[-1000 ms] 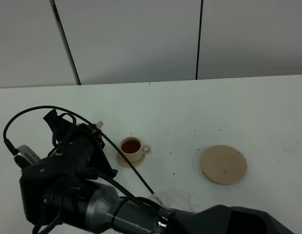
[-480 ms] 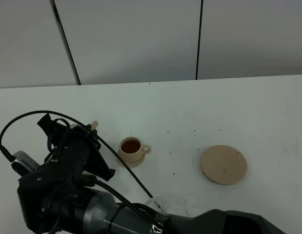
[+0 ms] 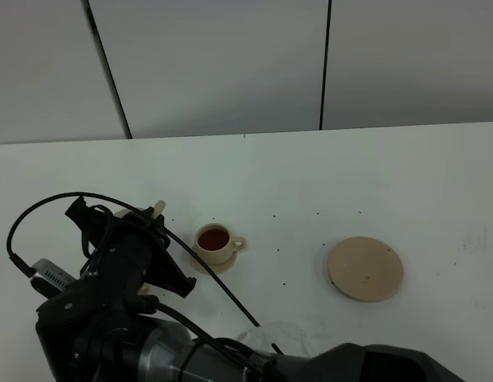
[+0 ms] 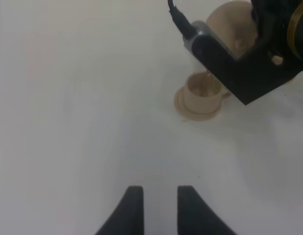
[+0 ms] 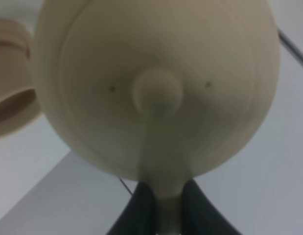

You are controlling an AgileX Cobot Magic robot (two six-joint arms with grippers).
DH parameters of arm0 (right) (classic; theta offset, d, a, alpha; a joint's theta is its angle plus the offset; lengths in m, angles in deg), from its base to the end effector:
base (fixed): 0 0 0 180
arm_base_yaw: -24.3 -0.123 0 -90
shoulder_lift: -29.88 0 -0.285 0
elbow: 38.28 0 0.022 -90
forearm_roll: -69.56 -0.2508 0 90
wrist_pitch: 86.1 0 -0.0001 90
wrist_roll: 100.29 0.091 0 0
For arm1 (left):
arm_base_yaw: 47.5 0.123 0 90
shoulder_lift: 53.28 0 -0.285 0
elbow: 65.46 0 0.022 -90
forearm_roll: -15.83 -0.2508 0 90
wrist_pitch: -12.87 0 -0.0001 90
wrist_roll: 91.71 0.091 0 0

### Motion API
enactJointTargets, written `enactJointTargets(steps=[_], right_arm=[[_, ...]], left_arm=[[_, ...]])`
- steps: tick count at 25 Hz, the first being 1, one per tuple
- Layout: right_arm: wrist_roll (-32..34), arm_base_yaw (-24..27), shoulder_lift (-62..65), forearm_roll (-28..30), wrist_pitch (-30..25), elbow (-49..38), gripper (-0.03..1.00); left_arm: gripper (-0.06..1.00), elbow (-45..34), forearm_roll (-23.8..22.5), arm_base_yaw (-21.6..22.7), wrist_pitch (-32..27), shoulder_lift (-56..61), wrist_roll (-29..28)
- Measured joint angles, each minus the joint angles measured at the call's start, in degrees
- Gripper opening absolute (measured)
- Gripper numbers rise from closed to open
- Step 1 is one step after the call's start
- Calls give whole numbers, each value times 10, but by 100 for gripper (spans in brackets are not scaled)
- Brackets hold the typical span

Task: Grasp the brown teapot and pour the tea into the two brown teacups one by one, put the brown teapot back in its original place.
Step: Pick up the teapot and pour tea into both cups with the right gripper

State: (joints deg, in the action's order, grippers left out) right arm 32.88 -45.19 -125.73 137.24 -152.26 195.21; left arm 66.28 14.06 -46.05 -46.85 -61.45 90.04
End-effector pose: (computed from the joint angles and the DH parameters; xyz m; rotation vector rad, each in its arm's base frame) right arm 0.2609 0.4775 0.1709 -2.2310 0.8159 -1.4149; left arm -0.0037 0.0023 0.2803 0.0042 2.0276 0.0721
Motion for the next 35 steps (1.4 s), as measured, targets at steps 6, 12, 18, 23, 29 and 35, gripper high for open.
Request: enactJointTargets(steps=[6, 12, 18, 23, 29, 35], right_arm=[[0, 0, 0, 11, 1, 0, 9], [0, 0, 0, 23, 3, 0, 9], [0, 0, 0, 27, 4, -1, 9], [0, 0, 0, 27, 4, -1, 9], [0, 0, 0, 28, 4, -2, 9], [-3, 0, 0, 28, 4, -2, 9]], left_arm=[[24, 0, 0, 0, 0, 0, 0], [24, 0, 0, 0, 0, 0, 0], [24, 0, 0, 0, 0, 0, 0], [24, 0, 0, 0, 0, 0, 0], [24, 0, 0, 0, 0, 0, -1], [24, 0, 0, 0, 0, 0, -1]])
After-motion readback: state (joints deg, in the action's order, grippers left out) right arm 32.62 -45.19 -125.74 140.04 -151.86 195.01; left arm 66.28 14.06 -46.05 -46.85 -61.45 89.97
